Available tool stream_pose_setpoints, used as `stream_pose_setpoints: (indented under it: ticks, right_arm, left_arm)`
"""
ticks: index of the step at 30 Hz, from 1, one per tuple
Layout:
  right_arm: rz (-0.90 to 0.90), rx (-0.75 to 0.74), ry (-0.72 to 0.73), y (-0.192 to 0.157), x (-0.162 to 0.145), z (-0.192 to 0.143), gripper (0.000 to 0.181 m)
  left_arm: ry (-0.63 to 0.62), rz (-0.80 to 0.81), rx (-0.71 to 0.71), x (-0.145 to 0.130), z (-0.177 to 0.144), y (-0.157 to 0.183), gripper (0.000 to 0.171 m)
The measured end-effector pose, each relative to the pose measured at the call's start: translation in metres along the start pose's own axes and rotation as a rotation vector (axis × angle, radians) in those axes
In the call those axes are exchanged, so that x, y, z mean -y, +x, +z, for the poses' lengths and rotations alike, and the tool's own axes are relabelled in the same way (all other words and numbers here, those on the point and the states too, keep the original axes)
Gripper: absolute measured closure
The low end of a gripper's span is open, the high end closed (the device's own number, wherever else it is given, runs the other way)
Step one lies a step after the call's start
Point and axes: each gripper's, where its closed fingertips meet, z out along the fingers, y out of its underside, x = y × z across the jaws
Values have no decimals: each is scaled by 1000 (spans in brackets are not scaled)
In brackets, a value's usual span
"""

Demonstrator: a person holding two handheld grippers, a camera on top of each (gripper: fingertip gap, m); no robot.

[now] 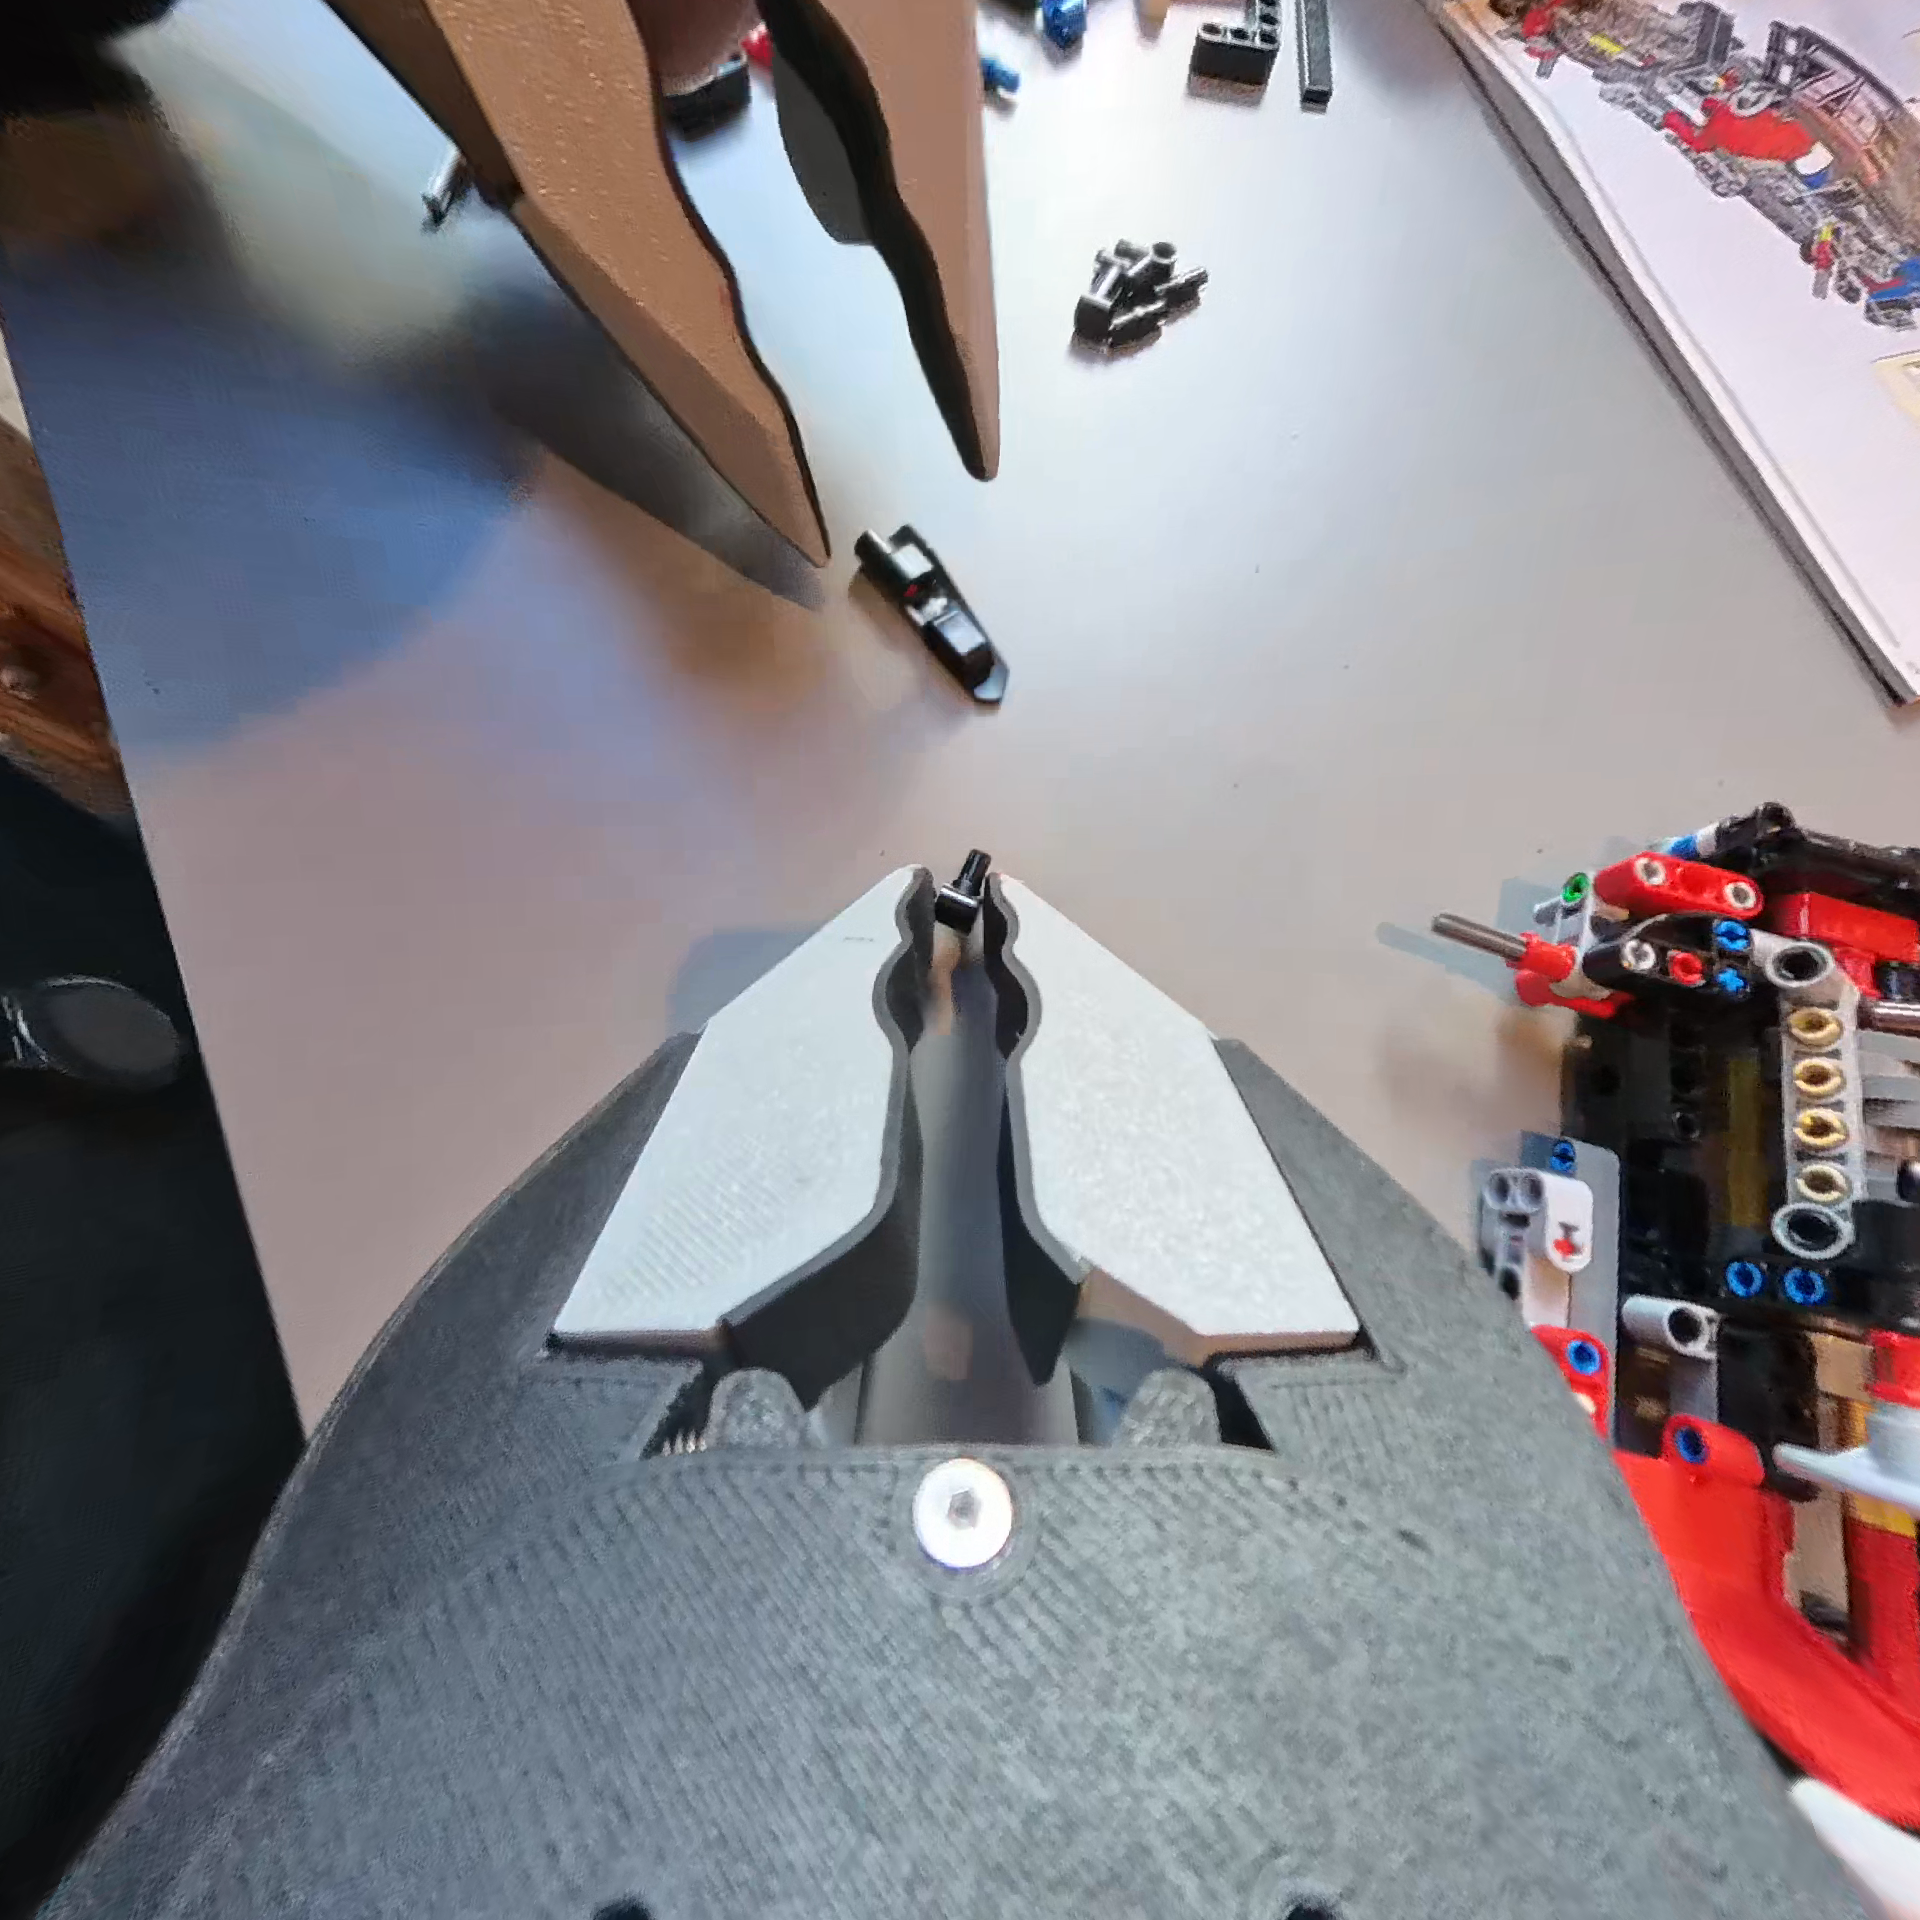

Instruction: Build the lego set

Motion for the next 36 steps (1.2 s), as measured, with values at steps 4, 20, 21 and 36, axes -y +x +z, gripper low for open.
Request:
stream_pose_setpoints:
  ticks: [4,20,21,36]
  right_arm:
    - [19,42,-28,1,-1,6,176]
    - [61,14,-30,5,3,10,176]
    - [76,19,-30,5,3,10,176]
    - [99,56,-18,-10,11,15,176]
  left_arm:
    - [105,-54,31,6,-5,-4,143]
    - [63,-64,76,-8,0,-11,143]
    - [47,-55,72,-9,3,-10,143]
    - [15,-66,8,7,11,18,150]
